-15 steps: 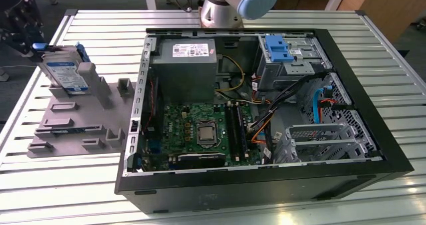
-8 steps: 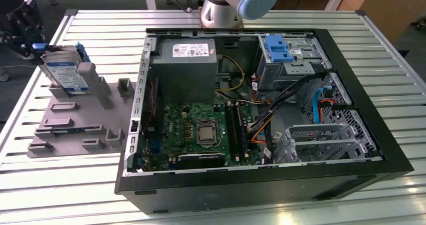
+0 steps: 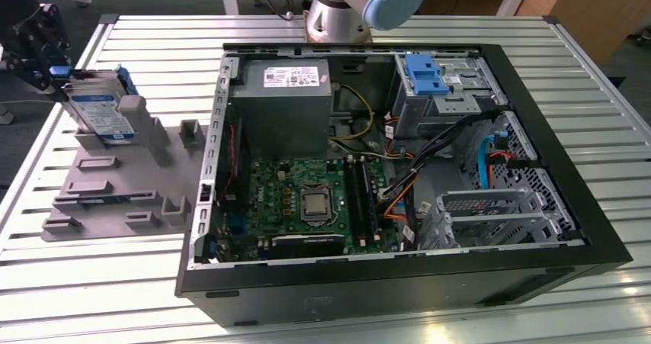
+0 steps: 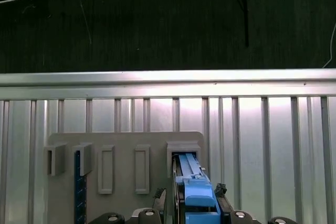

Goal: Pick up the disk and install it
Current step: 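Pick up the disk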

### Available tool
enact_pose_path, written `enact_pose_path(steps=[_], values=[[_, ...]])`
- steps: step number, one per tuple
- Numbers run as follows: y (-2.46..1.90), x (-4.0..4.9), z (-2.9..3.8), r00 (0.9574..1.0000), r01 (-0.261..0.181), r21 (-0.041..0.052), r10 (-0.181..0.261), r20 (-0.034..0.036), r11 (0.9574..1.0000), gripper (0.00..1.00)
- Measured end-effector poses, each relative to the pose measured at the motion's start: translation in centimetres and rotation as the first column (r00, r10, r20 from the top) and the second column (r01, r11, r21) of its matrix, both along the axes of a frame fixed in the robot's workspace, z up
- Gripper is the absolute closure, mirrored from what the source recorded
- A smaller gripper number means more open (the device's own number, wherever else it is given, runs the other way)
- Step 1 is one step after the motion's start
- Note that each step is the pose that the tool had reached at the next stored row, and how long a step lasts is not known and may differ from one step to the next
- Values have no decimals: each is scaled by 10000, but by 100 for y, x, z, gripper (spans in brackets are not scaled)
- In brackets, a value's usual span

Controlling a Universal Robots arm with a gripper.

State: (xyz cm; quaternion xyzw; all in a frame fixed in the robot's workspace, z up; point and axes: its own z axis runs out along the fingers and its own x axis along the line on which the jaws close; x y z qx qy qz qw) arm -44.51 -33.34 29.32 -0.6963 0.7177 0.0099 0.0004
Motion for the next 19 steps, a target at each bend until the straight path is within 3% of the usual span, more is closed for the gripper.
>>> enact_pose_path(steps=[11, 19], values=[[1, 1, -48, 10000, 1, -1, -1, -1, 10000, 53], [33, 3, -51, 9999, 103, -19, -103, 0, 9999, 53]])
